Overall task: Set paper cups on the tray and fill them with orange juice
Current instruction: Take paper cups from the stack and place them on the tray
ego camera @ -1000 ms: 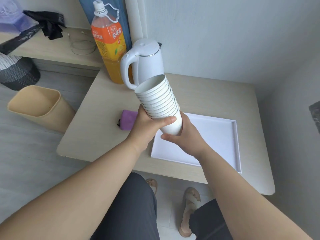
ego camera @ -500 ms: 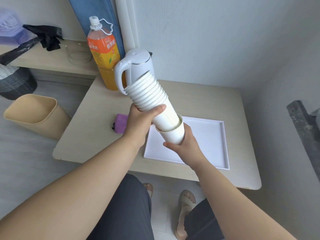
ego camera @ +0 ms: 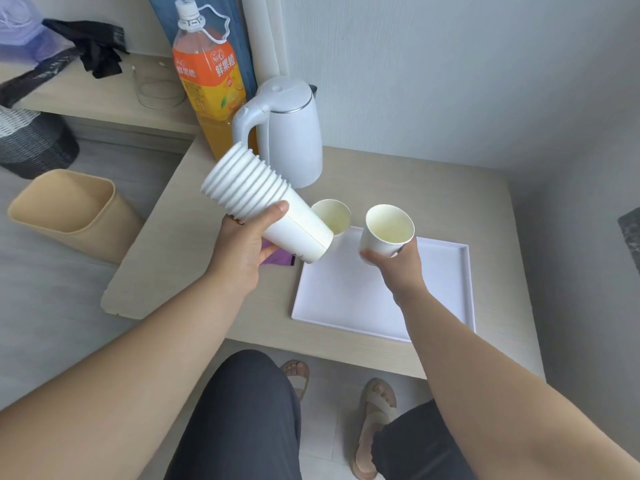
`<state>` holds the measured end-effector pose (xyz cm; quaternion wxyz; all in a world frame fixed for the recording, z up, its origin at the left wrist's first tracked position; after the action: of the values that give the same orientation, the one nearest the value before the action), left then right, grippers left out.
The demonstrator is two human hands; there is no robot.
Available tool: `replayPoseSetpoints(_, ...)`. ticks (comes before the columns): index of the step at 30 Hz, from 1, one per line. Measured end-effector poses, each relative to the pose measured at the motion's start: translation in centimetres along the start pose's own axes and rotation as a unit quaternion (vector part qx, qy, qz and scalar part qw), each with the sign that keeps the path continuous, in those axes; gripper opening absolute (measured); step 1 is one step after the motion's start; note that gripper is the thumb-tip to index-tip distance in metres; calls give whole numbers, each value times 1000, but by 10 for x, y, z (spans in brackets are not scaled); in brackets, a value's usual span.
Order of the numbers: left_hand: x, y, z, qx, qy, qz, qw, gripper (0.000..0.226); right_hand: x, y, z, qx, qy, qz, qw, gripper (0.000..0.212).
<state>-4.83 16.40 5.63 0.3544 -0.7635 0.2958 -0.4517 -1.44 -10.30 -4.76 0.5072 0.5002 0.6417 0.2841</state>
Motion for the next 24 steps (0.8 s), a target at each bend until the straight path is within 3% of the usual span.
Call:
replayPoseSetpoints(7, 6, 9, 5, 6, 30, 45, 999, 31, 7, -23, 29, 45, -36, -55, 997, 72)
replayPoseSetpoints(14, 14, 20, 6, -4, 38, 71, 997, 50, 16, -33, 36, 35, -36, -104, 993, 79)
replayPoseSetpoints(20, 11, 26, 11, 0, 36, 73, 997, 55, 16, -42, 38, 24, -52, -148, 987, 63)
replayPoseSetpoints(24, 9, 30, 13, -1, 37, 75, 997, 62, 18, -47, 43, 34, -63, -183, 981, 65)
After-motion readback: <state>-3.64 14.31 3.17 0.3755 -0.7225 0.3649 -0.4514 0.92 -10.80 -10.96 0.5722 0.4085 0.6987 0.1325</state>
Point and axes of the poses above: each hand's wrist, its own z-axis towards the middle knuckle, its own x-axis out of the palm, y = z × x, the point moved 10 cm from there along z, towards the middle knuckle, and after that the axes turned 14 degrees about -z, right-handed, at the moved point
